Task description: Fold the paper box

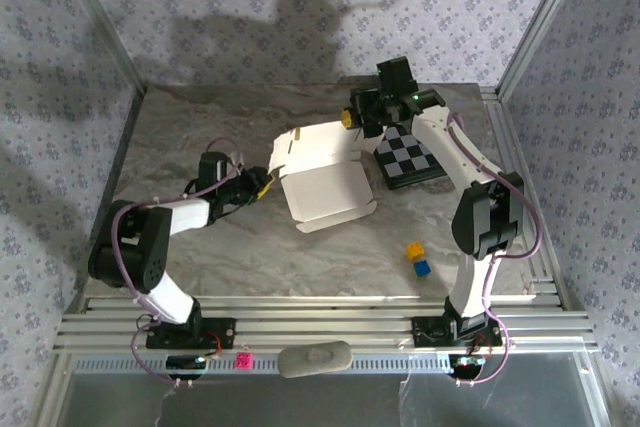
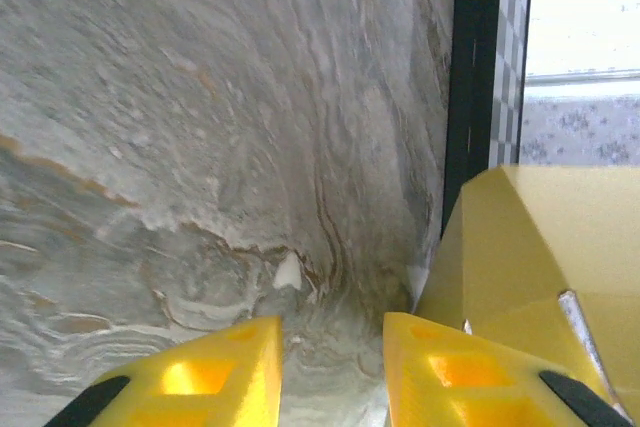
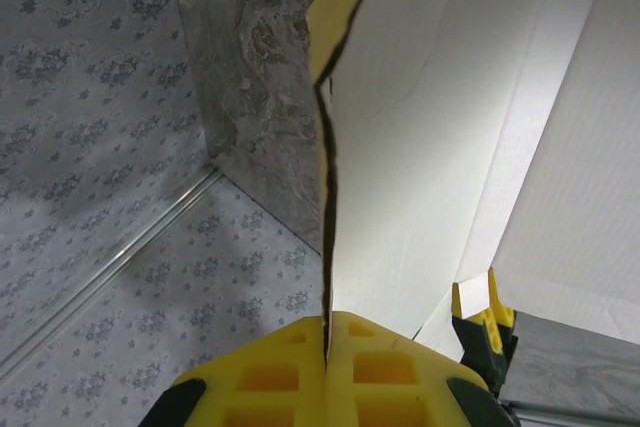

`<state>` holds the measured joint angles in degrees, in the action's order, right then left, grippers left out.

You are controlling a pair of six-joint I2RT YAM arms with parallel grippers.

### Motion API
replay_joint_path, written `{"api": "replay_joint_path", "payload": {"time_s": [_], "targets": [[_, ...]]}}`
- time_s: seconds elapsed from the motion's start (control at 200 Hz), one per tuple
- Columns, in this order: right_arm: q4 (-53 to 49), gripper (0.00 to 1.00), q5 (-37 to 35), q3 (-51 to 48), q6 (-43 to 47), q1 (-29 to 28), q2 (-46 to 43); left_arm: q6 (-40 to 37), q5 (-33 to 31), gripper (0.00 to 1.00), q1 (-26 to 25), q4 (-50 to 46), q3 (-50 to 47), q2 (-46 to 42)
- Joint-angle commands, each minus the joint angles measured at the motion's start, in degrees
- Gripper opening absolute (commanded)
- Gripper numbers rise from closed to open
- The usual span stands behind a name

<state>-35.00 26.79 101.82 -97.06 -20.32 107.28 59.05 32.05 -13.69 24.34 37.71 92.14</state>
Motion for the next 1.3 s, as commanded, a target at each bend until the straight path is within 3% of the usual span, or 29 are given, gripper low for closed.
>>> {"api": "replay_joint_path", "payload": {"time_s": [0.0, 0.145, 0.3, 0.785, 0.895, 0.984, 1.294], "targets": [[1.69, 0.0, 1.16, 0.78, -1.53, 0.63, 0.63, 0.57, 2.26, 0.31, -1.55, 4.22, 2.37, 0.01], [2.2, 0.0, 1.51, 0.57, -1.88, 0.89, 0.82, 3.22, -0.46, 0.33, -1.85, 7.56, 0.48, -2.51], [3.55, 0.0, 1.82, -0.49, -2.94, 1.23, 0.57, 3.97, -1.78, 0.42, -2.3, 8.8, -0.72, -4.77], [9.55, 0.0, 2.85, -5.53, -11.53, 3.06, -1.2, 4.43, -5.22, 0.55, -6.22, 11.4, -0.81, -3.71], [10.22, 0.0, 2.77, -5.85, -11.87, 3.77, -1.38, -1.12, -6.58, 0.56, -8.23, 2.32, 2.09, -5.18], [9.41, 0.0, 2.44, -5.53, -10.57, 4.53, -1.66, -6.1, -12.65, 0.55, -9.15, -6.87, 2.81, -10.13], [5.93, 0.0, 2.21, -3.54, -0.01, 5.08, -1.15, -17.05, -19.43, 0.55, -5.73, -32.55, 2.7, -30.43]]}}
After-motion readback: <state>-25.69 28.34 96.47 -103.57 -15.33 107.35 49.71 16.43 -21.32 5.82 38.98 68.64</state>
